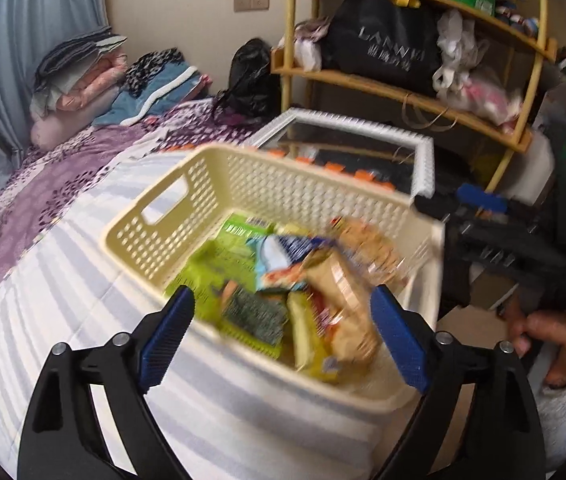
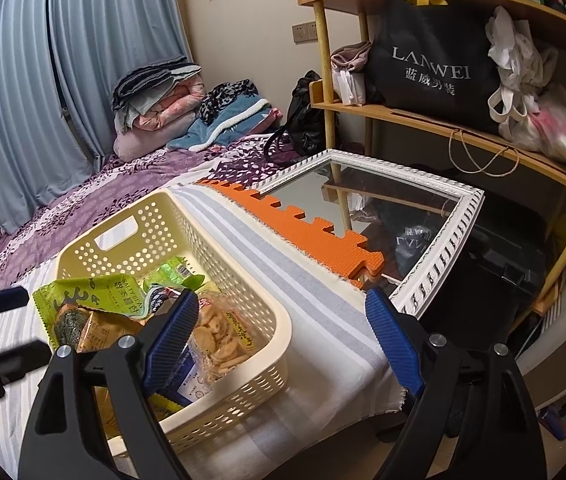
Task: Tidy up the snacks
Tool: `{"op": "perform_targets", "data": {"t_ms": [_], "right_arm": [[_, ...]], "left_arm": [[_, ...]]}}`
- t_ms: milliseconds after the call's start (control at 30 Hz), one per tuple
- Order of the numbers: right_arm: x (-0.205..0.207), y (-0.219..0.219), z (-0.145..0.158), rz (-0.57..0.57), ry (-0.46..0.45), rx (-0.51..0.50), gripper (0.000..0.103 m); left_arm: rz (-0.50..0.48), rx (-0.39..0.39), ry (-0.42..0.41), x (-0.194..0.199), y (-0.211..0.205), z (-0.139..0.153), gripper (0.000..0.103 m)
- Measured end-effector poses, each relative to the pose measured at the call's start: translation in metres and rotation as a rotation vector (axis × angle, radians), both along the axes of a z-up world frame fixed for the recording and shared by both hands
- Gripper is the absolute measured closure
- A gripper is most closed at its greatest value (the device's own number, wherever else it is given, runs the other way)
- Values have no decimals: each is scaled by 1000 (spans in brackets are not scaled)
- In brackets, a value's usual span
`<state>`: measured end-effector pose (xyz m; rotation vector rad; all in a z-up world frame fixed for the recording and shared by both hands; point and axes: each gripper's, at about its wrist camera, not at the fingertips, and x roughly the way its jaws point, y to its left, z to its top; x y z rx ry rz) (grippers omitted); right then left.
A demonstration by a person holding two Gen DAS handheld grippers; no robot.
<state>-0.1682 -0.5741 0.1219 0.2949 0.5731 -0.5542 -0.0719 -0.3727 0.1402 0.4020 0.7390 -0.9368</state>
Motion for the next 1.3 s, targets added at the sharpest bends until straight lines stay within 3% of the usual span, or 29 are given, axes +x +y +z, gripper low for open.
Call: {"op": "perform_targets", "data": {"t_ms": [300,467,733,1067,1300], "right_arm": [[0,6,2,12,6,-10,18],[0,8,3,18,16,-15,15],[2,19,7,49,55,-52,9],[2,41,15,68,100,-106,5],[-2,61,22,90,121,-165,5]], "left_arm": [[57,38,11,18,-9,-23,12],[54,54,-49,15,-23,-24,11],[132,41,-21,24,-7,-14,3],[206,43,-176,6,11,15,3],[262,59,-204,-3,25,20,3]]}}
